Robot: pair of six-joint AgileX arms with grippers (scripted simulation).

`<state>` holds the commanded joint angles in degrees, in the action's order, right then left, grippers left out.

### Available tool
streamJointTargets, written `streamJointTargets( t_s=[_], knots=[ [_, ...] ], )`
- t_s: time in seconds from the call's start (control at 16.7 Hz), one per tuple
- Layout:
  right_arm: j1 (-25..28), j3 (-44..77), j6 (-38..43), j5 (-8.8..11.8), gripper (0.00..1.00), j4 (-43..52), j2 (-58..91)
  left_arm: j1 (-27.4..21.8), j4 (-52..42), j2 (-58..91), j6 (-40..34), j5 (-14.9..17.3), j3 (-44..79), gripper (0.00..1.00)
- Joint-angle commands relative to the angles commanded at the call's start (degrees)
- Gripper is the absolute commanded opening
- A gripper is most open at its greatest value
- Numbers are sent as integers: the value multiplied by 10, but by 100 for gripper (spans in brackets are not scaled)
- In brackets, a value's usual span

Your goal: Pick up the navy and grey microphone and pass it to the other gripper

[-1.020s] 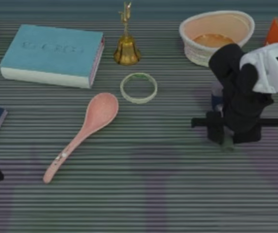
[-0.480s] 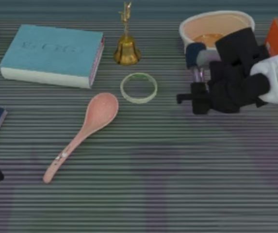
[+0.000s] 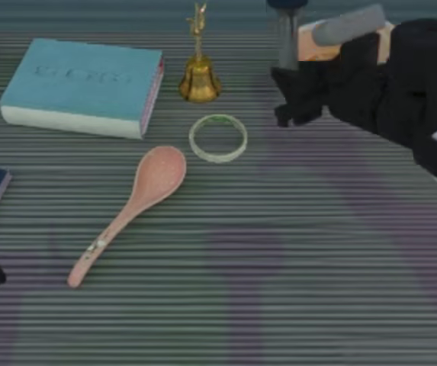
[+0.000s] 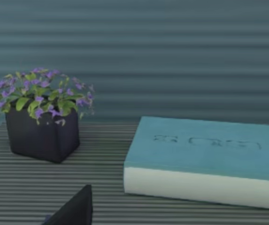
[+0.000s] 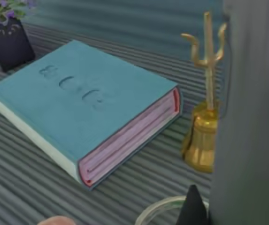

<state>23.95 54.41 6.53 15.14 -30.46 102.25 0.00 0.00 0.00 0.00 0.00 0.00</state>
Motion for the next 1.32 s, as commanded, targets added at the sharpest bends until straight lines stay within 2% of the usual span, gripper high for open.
streamJointTargets(
  t_s=[0.18,0.3,0.42,0.72,0.84,1.2,1.32],
  knots=[
    [-1,-31,-34,32,0,-106,-38,0,0,0,0,0,0,100],
    [-2,-44,-49,46,0,-146,-57,0,0,0,0,0,0,100],
    [-2,-49,-56,51,0,-161,-65,0,0,0,0,0,0,100],
    [0,-47,-54,49,0,-161,-63,0,0,0,0,0,0,100],
    [17,-57,-54,32,0,-170,-69,0,0,0,0,0,0,100],
    [110,-114,-55,-56,0,-213,-96,0,0,0,0,0,0,100],
    [121,-120,-55,-66,0,-219,-100,0,0,0,0,0,0,100]
  ],
)
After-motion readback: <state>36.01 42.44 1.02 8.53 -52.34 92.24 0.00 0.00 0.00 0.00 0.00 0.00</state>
